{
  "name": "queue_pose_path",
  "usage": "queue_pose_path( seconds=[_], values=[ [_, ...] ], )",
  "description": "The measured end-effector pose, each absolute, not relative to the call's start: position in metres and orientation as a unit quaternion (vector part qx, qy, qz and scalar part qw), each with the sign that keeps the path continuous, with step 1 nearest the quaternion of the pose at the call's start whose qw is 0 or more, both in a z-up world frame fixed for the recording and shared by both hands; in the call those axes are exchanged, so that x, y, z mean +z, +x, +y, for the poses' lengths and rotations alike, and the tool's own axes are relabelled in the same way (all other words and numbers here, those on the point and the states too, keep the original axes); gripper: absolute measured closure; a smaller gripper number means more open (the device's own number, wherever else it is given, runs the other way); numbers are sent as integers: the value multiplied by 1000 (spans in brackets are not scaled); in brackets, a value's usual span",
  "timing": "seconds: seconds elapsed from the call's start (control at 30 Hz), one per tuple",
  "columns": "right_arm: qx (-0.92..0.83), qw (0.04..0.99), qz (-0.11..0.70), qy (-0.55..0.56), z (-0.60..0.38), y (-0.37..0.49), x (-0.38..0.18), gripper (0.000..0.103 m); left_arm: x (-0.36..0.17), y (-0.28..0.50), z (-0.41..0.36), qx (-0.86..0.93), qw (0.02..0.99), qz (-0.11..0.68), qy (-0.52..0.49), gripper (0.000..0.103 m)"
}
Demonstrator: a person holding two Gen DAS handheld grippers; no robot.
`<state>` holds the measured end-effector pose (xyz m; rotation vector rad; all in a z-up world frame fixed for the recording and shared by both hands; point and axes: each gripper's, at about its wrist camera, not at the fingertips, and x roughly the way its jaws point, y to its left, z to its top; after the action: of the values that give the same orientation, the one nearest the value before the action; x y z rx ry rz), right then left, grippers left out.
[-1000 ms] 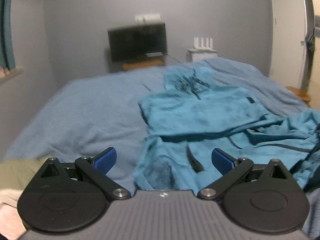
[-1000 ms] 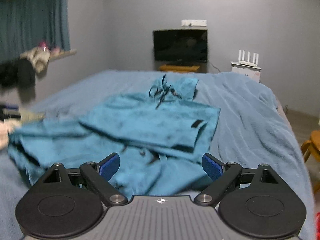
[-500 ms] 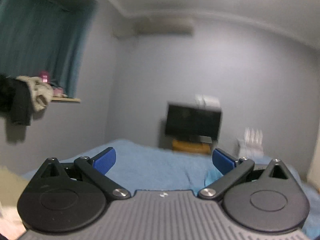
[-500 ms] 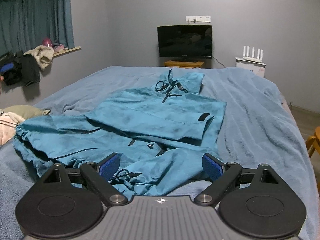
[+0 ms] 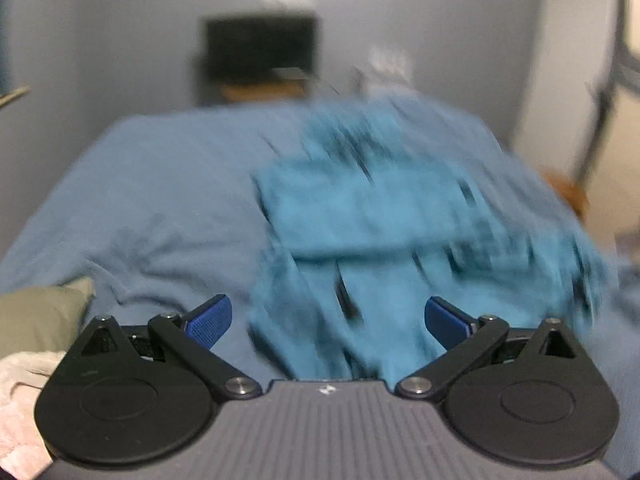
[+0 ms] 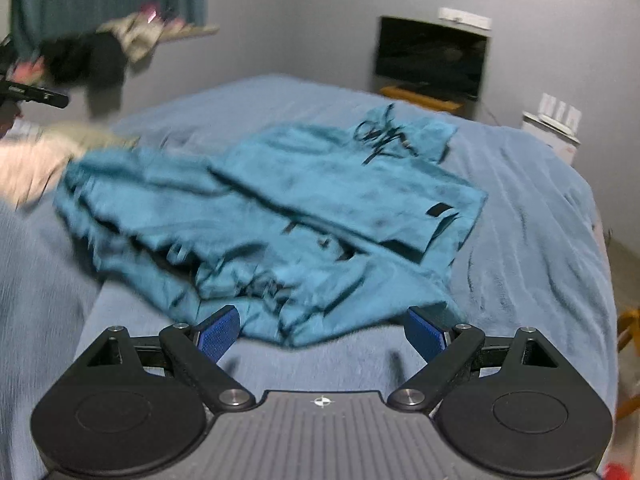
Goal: Fold large clothes
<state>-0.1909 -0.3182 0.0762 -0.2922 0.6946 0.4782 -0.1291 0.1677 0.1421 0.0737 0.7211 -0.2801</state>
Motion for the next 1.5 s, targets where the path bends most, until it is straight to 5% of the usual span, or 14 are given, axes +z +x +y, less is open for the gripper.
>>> queue_pose_path(
  seconds=[0.3,0.63,0.87,1.13,1.5],
  values=[
    [261,876,334,-228,-297,-200,70,8,78,-151,148,-238,855,381,258,0],
    [266,881,341,-192,-316,-196,69,8,81,-138,229,-157,895,389,154,0],
    [244,907,329,-101,-349,-184,81,8,95,-142,242,-240,915,318,63,0],
    [199,916,332,-101,-356,-172,75,8,73,-107,244,-131,912,370,123,0],
    [188,899,336,-209,-346,-169,62,10,52,-110,187,-262,876,339,223,1]
  ],
)
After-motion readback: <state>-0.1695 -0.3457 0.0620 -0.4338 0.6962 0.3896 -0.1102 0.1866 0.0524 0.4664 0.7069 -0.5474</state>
